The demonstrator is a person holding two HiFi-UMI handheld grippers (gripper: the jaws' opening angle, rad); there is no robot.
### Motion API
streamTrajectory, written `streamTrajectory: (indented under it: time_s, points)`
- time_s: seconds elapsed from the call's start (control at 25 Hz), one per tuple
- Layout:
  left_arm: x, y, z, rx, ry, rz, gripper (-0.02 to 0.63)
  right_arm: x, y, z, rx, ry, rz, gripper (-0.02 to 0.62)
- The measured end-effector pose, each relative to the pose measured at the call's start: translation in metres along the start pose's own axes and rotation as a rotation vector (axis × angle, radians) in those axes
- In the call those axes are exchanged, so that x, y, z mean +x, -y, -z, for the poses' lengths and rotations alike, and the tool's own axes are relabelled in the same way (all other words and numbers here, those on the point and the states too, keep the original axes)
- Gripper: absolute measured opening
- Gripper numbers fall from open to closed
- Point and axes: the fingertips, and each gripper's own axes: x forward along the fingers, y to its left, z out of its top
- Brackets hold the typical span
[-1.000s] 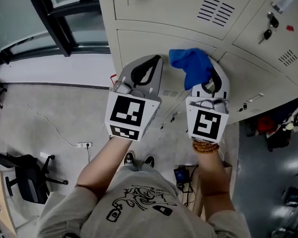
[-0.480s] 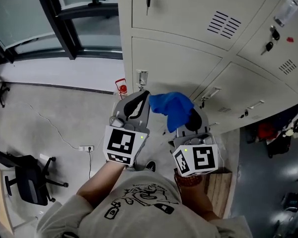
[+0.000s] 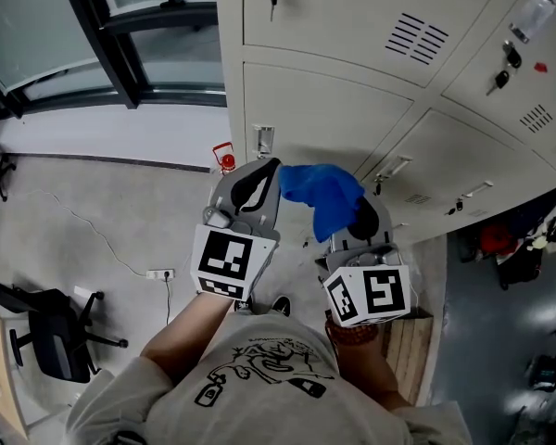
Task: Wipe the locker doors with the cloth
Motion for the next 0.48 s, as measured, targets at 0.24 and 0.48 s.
streamTrajectory:
  time_s: [0.24,0.48]
  points:
    - [-0.0008,0.002,0.0023,-0.007,-0.006,0.005,0.002,0.0021,-0.0012,0.0003,0.0,0.003,-0.006,0.028]
    - [-0.0033,-0.0009,0.0031,-0.009,-0.007,0.0,0.002,0.0023,-0.0045,0.002,0.008,0.002,-0.008,0.028]
